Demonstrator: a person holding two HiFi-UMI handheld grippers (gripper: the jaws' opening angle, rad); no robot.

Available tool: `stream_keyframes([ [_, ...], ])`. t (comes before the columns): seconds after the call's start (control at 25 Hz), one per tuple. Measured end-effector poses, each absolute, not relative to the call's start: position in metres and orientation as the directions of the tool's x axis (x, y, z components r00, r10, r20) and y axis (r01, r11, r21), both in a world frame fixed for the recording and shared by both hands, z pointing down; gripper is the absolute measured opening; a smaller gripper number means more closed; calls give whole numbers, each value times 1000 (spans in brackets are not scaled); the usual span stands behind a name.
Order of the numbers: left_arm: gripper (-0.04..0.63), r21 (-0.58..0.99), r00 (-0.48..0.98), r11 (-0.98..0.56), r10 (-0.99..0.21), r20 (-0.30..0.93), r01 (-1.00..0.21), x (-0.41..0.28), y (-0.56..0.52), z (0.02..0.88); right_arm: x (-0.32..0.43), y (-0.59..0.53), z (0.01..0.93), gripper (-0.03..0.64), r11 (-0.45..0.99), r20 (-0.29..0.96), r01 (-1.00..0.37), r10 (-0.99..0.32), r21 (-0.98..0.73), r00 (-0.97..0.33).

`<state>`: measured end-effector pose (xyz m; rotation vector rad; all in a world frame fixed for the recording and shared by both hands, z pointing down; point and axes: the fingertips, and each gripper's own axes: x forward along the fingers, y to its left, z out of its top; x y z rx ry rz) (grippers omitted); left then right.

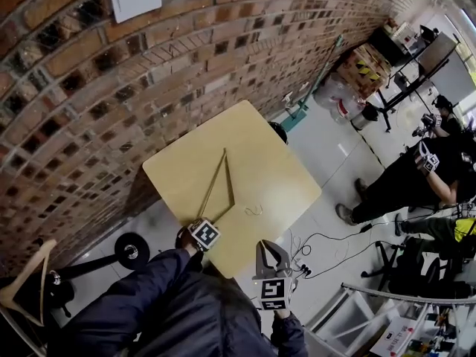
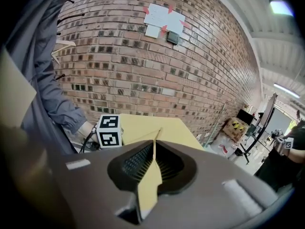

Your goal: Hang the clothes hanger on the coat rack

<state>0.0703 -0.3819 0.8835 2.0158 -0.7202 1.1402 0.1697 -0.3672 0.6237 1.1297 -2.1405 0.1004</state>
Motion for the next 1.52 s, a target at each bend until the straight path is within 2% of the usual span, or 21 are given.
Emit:
stream_keyframes([
  [0.16,83,418,577,-541,-161,801,-730,80,-389,853,167,-372,647,18,619,638,-774,-652,138,-408],
  [0.28,84,488,643,-505,-188,743,-711,87,-391,833,164,-383,687,22,572,672,-816,-574,-78,-467],
  [0.36,83,513,667,-500,-192,720,-697,90,-389,823,162,-393,720,71,479,688,-835,-510,-271,-516],
  [0.44,83,525,685,-508,-195,702,-682,94,-386,815,162,-404,751,91,353,694,-835,-467,-421,-547],
  [0.56,83,544,706,-511,-197,680,-666,99,-381,807,163,-414,787,116,211,705,-822,-431,-528,-563],
  [0.72,83,566,733,-518,-195,652,-641,107,-373,795,150,-419,796,167,94,636,-731,-427,-676,-643],
  [0.88,83,575,747,-526,-197,635,-627,111,-371,786,136,-423,797,165,80,629,-715,-417,-694,-657],
  [0.96,83,584,754,-522,-198,626,-622,110,-371,785,131,-424,794,130,79,624,-711,-420,-699,-660],
  [1.2,96,589,767,-538,-187,614,-603,109,-366,782,120,-426,779,91,97,566,-665,-445,-740,-694],
  [1.28,110,572,767,-563,-188,614,-596,115,-362,780,114,-426,769,74,149,560,-672,-439,-726,-702],
  [1.4,120,512,745,-602,-224,628,-613,118,-362,771,105,-428,751,60,302,578,-705,-413,-642,-704],
  [1.52,121,496,748,-606,-270,607,-622,117,-361,756,98,-425,732,60,380,564,-676,-375,-631,-736],
])
